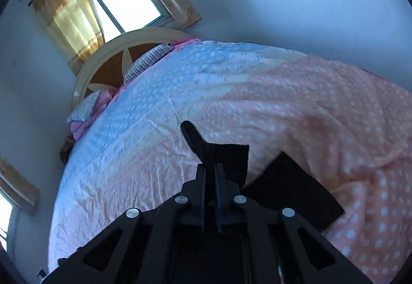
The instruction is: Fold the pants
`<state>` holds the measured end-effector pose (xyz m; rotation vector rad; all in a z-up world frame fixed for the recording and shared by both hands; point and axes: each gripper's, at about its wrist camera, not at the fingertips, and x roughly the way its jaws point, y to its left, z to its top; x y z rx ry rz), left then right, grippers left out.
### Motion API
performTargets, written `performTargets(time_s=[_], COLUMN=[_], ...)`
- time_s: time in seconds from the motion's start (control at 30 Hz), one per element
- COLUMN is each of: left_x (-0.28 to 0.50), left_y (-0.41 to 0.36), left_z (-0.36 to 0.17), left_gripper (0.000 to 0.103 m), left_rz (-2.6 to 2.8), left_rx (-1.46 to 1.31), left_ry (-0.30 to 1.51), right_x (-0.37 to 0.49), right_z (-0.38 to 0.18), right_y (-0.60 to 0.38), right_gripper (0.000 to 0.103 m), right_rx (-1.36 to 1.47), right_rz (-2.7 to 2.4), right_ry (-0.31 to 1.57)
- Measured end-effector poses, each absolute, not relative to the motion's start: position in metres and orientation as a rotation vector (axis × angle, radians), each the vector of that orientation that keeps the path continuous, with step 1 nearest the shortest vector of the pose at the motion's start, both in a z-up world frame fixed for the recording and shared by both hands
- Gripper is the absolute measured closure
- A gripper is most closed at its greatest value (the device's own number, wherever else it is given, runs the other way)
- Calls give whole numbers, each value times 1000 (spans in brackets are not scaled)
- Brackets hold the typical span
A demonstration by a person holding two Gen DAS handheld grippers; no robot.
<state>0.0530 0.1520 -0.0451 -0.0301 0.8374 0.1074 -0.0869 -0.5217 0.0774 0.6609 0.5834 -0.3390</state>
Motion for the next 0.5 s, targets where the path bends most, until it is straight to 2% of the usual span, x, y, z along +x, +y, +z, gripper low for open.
performTargets(time_s=[0.07, 0.3, 0.4, 0.5], left_x=[54, 56, 53, 40], left_y=[151, 152, 153, 143], left_z=[-45, -41, -33, -12], left_gripper=[26, 26, 26, 26], left_rz=[111, 99, 107, 138], left_rx=[-29, -21, -32, -8], left_ry=[839, 864, 866, 775], right_x=[-120, -175, -193, -193], right_z=[61, -6, 6, 41], right_y=[-535, -560, -564, -553], right_gripper=[97, 96, 97, 96], right_rx=[733, 862, 822, 637], right_rz=[-338, -481, -619, -648], right_ry=[566, 700, 706, 610])
